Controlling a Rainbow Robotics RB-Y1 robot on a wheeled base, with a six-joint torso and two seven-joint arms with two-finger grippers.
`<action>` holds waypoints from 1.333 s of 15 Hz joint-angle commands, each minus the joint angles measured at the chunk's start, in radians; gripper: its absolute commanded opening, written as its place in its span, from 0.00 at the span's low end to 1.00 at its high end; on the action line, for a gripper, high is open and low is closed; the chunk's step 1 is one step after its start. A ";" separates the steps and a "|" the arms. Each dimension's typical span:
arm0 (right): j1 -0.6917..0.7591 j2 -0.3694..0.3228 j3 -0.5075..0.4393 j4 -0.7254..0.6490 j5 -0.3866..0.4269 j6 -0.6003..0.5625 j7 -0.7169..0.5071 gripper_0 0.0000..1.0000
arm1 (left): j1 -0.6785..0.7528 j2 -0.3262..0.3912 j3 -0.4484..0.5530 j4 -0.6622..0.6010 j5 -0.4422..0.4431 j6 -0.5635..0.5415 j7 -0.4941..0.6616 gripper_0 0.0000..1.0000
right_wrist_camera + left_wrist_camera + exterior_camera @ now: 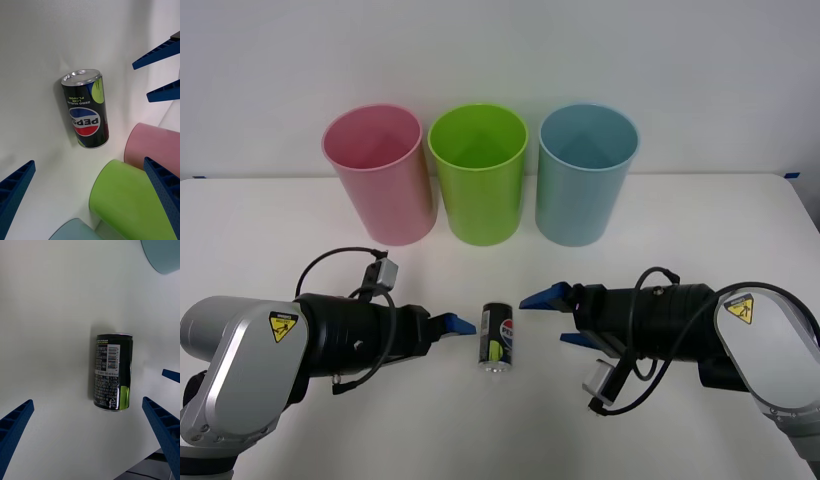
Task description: Put cans in the blue bin and PET bottles in the pink bin and trash in the green bin.
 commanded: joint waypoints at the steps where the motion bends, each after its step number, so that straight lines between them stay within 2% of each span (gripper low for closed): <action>1: 0.000 0.000 0.000 0.000 0.000 0.000 0.000 1.00 | 0.000 0.001 -0.001 0.000 0.001 0.000 0.000 1.00; 20: 0.000 0.000 0.000 0.000 0.000 0.000 0.000 1.00 | 0.000 0.001 -0.001 0.000 0.001 -0.002 0.002 1.00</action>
